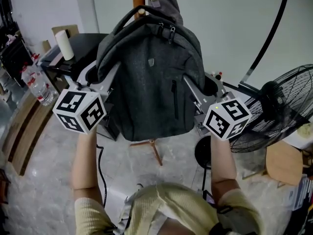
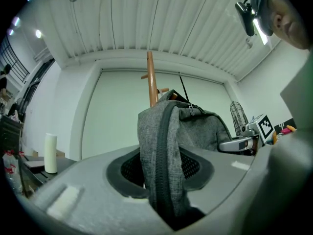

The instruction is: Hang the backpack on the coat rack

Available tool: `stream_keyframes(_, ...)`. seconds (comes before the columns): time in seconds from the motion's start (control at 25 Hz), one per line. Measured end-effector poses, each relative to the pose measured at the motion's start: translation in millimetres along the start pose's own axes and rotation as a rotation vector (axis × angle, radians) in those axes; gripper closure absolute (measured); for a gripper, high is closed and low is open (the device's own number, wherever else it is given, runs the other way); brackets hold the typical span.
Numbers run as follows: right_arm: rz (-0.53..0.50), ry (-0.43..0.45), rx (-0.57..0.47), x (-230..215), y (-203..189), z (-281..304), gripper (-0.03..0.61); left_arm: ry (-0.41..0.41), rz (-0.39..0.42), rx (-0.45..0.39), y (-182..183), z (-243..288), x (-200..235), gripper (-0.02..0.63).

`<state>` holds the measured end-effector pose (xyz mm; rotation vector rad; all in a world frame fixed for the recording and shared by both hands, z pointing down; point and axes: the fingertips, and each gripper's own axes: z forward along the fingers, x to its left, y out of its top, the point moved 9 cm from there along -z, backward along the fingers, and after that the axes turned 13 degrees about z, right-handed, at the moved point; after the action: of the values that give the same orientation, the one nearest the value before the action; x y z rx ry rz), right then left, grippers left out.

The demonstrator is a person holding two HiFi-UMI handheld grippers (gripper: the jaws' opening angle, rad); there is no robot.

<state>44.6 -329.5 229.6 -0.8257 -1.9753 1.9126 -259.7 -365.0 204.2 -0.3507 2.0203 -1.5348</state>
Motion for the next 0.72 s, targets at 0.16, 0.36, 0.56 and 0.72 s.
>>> stream_keyframes(0.16,-0.020,-0.012,-0.021,2,-2,-1,0.419,0.026,0.035,-0.003,1,-3,-2,0.470)
stream_keyframes(0.36,-0.045,-0.020,-0.046,4,-5,-5,0.400,0.085,0.086,-0.007,0,-11,-2,0.425)
stream_keyframes(0.56,-0.060,-0.024,-0.066,5,-8,-6,0.382,0.116,0.142,-0.001,0,-16,-2,0.404)
stream_keyframes(0.72,-0.079,-0.033,-0.075,7,-10,-11,0.369,0.153,0.185,0.008,0,-25,-4,0.397)
